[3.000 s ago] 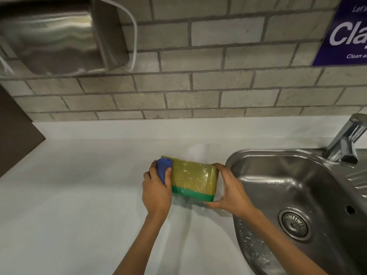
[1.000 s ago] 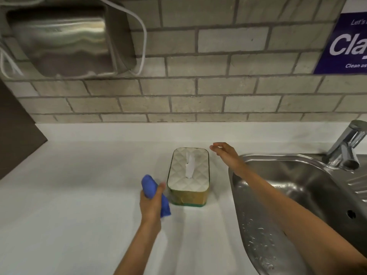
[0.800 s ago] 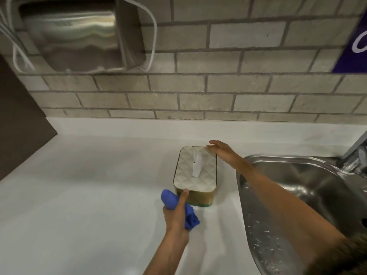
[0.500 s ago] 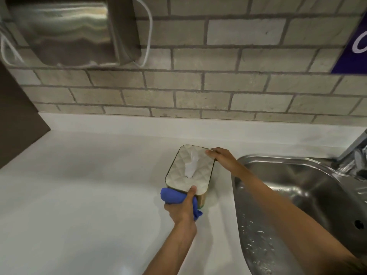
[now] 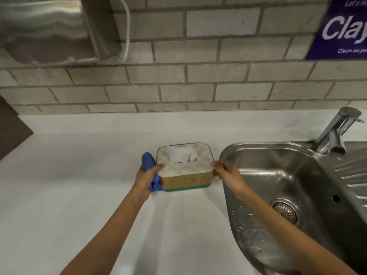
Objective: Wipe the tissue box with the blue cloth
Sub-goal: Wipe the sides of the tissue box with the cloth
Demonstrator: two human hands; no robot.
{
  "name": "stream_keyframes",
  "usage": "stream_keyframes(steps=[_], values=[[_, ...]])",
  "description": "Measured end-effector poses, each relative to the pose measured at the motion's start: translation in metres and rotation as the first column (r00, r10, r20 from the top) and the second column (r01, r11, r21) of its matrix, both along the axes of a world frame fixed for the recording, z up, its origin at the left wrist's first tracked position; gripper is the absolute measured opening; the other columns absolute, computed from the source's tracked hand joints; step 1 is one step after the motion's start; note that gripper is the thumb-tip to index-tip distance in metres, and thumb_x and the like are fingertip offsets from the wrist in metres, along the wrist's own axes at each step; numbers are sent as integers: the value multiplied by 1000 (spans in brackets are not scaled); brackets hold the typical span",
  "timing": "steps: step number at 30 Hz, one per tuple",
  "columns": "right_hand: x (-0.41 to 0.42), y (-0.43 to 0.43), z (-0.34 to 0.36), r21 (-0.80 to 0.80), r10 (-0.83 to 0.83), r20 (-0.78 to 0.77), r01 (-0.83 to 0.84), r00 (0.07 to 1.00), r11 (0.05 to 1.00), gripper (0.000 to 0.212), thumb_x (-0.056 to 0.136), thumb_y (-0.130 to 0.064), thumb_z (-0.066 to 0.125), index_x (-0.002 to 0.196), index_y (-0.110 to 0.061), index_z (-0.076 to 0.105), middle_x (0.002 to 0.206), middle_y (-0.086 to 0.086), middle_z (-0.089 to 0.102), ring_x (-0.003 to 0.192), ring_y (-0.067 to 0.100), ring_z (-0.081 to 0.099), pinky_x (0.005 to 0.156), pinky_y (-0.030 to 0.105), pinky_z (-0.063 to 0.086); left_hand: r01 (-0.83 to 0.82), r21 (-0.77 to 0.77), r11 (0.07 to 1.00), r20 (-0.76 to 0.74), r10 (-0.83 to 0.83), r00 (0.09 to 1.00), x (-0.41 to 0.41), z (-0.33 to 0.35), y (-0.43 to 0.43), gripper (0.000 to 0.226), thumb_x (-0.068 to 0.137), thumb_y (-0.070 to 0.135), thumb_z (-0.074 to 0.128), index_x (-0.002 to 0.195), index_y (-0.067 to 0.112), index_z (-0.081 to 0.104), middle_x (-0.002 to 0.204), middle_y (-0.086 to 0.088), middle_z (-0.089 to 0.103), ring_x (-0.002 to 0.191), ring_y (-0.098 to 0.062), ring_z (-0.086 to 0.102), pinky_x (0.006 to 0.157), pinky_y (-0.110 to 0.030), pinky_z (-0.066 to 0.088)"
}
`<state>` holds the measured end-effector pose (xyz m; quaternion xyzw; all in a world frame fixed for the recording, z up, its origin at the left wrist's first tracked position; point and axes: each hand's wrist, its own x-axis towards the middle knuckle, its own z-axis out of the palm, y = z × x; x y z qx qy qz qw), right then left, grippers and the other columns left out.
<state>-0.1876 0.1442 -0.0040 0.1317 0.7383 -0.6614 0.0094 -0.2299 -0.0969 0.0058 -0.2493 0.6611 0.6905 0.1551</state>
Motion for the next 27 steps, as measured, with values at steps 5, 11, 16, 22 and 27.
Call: stream_keyframes(steps=[5,11,16,22,27], values=[[27,-7,-11,-50,-17,-39,15,999,999,25,92,-14,56,109,3,59,97,17,64,83,24,62,64,12,51,19,50,999,-134,-13,991,-4,-4,-9,52,81,22,69,126,5,51,101,-13,62,78,-26,62,77,-39,53],[28,1,-14,0,121,-71,-121,990,993,57,89,-26,59,141,-21,35,124,-2,53,110,10,56,73,9,52,153,-36,988,-37,-155,987,2,-14,-17,77,88,37,56,136,-16,29,37,7,53,39,-8,52,40,-15,43],[24,-5,-21,-79,184,-137,-196,973,977,66,89,-10,59,145,-22,26,130,1,51,119,15,52,79,11,53,87,-47,995,-99,-92,991,9,-18,-14,56,86,31,61,129,-2,48,73,-10,61,65,-22,59,55,-29,47],[28,-2,-20,-85,98,-148,-111,984,990,58,89,-14,58,142,-21,35,115,-5,62,108,7,60,76,11,53,97,-194,976,-134,-124,983,19,-9,-10,44,84,44,58,107,6,58,70,-11,60,59,-22,56,52,-25,44],[24,1,-6,23,75,-95,-73,993,997,62,83,-44,54,138,-20,43,97,-12,67,75,-3,68,62,12,52,116,-335,935,-114,-162,980,23,5,-9,49,79,63,50,67,16,54,55,-8,59,60,-27,59,63,-31,48]])
